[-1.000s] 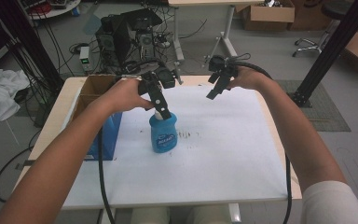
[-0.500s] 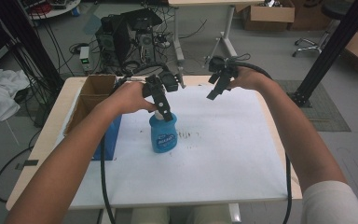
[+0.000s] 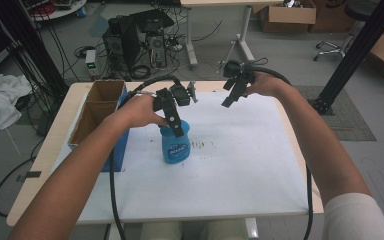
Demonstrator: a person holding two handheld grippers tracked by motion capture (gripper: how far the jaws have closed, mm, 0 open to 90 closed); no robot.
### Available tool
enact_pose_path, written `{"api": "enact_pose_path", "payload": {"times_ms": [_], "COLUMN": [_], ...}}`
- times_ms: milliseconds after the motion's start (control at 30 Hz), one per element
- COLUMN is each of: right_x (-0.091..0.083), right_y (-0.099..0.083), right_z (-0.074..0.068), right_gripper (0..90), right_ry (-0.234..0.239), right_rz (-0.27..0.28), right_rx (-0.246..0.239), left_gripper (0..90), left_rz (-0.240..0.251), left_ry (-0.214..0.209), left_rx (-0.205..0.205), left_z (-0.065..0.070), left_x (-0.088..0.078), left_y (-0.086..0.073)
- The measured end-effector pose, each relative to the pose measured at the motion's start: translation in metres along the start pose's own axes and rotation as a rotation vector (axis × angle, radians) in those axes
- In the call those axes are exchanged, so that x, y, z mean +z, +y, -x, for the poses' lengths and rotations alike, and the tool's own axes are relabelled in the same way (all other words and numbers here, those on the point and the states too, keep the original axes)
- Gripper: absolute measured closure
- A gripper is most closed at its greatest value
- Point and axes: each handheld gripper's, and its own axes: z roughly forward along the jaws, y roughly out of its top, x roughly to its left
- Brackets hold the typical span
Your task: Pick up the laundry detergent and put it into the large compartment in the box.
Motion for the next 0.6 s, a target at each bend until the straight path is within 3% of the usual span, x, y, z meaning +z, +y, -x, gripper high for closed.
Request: {"api": "enact_pose_path", "payload": {"times_ms": [600], "right_x": [-0.001], "right_y": [0.000], "right_z": [0.000], "right_gripper": [16.9], "right_ry": [-0.004], "right_rz": [0.003], "right_rx": [-0.004], "left_gripper": [18.8], "left_rz": [-0.036], "left_ry": [-0.002], "left_rx": [0.006], "left_z": [0.001], "left_x": [0.020], "left_y": [0.000]}}
